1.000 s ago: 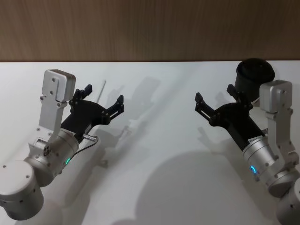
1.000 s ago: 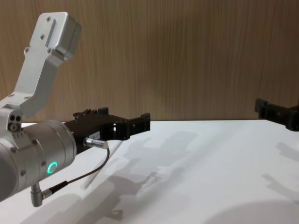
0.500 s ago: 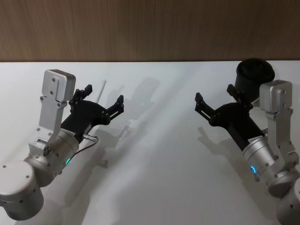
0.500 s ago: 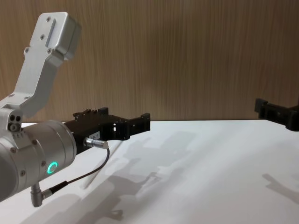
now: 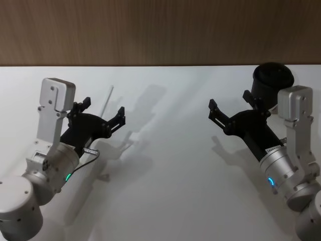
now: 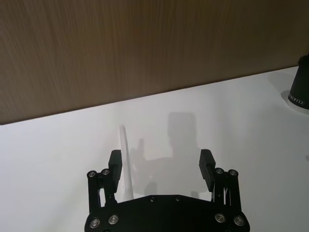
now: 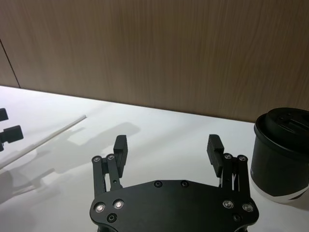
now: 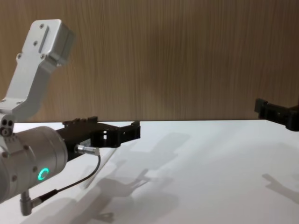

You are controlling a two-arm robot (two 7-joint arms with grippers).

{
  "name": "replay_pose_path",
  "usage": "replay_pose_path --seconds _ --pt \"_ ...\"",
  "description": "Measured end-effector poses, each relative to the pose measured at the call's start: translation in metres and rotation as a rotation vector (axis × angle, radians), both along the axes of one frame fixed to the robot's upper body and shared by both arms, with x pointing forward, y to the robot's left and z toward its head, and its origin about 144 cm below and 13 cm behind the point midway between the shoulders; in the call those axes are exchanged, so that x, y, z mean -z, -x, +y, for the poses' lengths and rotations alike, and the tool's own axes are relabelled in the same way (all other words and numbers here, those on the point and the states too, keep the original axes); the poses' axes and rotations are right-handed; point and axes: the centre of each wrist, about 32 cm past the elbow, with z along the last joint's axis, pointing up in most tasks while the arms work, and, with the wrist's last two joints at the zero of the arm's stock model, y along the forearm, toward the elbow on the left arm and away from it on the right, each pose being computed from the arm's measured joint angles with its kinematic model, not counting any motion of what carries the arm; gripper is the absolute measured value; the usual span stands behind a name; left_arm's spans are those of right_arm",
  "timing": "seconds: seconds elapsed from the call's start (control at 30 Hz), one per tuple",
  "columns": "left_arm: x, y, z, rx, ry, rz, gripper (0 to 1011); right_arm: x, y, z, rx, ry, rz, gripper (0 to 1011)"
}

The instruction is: Pick up the straw with one hand, pass it to the other hand, and insert it into the cup.

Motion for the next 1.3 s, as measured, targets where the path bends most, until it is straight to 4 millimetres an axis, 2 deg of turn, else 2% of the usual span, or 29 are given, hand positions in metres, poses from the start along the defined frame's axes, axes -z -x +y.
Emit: replay_pose_path --seconds 0.67,1.3 --pt "-0.014 0.012 0.011 -0.082 0.049 0.157 1003 0.0 0.0 0.0 0.0 0.0 0.0 1001" --pt "-0.007 0.016 0.012 -0.106 0.082 0.237 1003 0.0 0.0 0.0 0.0 0.0 0.0 1001"
